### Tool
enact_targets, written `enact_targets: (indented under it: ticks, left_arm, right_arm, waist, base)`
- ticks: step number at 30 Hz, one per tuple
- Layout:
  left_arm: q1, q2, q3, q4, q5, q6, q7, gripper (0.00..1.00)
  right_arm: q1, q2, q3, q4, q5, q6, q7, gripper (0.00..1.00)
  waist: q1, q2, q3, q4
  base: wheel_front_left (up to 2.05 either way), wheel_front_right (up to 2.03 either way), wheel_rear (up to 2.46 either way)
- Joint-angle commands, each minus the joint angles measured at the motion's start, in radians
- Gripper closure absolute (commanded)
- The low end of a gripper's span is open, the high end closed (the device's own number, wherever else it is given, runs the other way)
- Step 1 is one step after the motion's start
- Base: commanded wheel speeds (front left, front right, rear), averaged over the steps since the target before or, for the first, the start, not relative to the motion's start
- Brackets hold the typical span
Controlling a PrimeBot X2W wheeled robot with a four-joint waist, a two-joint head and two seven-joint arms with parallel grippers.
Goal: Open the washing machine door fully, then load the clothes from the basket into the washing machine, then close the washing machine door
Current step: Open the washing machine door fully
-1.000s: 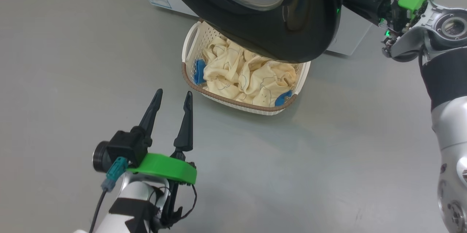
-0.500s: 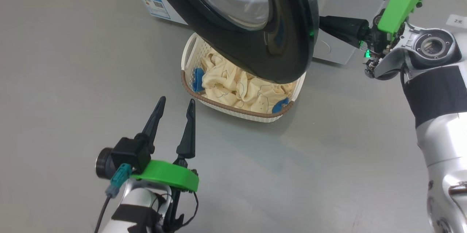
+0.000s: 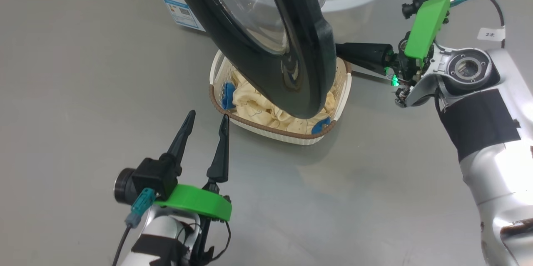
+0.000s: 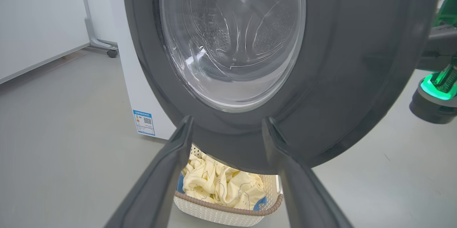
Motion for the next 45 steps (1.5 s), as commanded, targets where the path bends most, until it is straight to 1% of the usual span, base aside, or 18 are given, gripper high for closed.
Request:
enact_targets:
  ticks: [1, 10, 29, 38, 42, 45]
  left_arm:
    - [0.003, 0.015, 0.028, -0.034, 0.01, 0.002, -0.011, 0.0]
    - [0.014, 0.015, 0.013, -0.037, 0.011, 0.003, -0.011, 0.0]
    - [0.027, 0.015, 0.005, -0.034, 0.012, -0.002, -0.011, 0.0]
    - [0.029, 0.015, 0.006, -0.038, 0.01, 0.0, -0.011, 0.0]
    - [0.035, 0.015, 0.011, -0.037, 0.011, 0.004, -0.011, 0.0]
    - [0.043, 0.015, 0.015, -0.034, 0.014, 0.006, -0.011, 0.0]
  right_arm:
    - [0.0, 0.031, 0.028, -0.044, 0.019, -0.003, 0.007, 1.0]
    - [0.042, 0.031, 0.138, -0.086, 0.099, -0.003, -0.004, 1.0]
    - [0.058, 0.031, 0.291, -0.117, 0.21, -0.003, -0.027, 1.0]
    - [0.051, 0.031, 0.337, -0.122, 0.235, -0.003, -0.048, 1.0]
    - [0.052, 0.029, 0.335, -0.118, 0.242, -0.003, -0.069, 1.0]
    - [0.066, 0.01, 0.326, -0.126, 0.234, -0.003, -0.09, 1.0]
  waist:
    - [0.0, 0.0, -0.004, 0.002]
    - [0.0, 0.0, -0.026, 0.01]
    - [0.0, 0.0, -0.042, 0.02]
    - [0.0, 0.0, -0.042, 0.021]
    - [0.0, 0.0, -0.05, 0.012]
    - [0.0, 0.0, -0.066, 0.0]
  base:
    - [0.0, 0.0, 0.0]
    - [0.0, 0.0, 0.0]
    - [0.0, 0.0, 0.0]
    - [0.0, 0.0, 0.0]
    - [0.0, 0.0, 0.0]
    - [0.0, 0.0, 0.0]
